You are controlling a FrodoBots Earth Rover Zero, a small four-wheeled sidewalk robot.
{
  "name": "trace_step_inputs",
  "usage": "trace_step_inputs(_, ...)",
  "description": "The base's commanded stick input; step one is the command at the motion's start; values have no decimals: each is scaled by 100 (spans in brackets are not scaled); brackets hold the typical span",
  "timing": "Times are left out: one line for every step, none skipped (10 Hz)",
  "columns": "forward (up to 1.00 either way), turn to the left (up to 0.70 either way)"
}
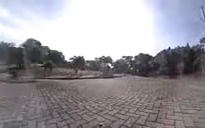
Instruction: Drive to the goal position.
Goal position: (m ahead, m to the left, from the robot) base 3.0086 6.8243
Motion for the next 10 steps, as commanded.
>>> trace_step_inputs(0, 45)
trace_step_inputs(0, 45)
trace_step_inputs(0, 45)
trace_step_inputs(0, 45)
trace_step_inputs(0, 45)
trace_step_inputs(0, 45)
trace_step_inputs(0, 45)
trace_step_inputs(0, 45)
trace_step_inputs(0, 45)
trace_step_inputs(0, 45)
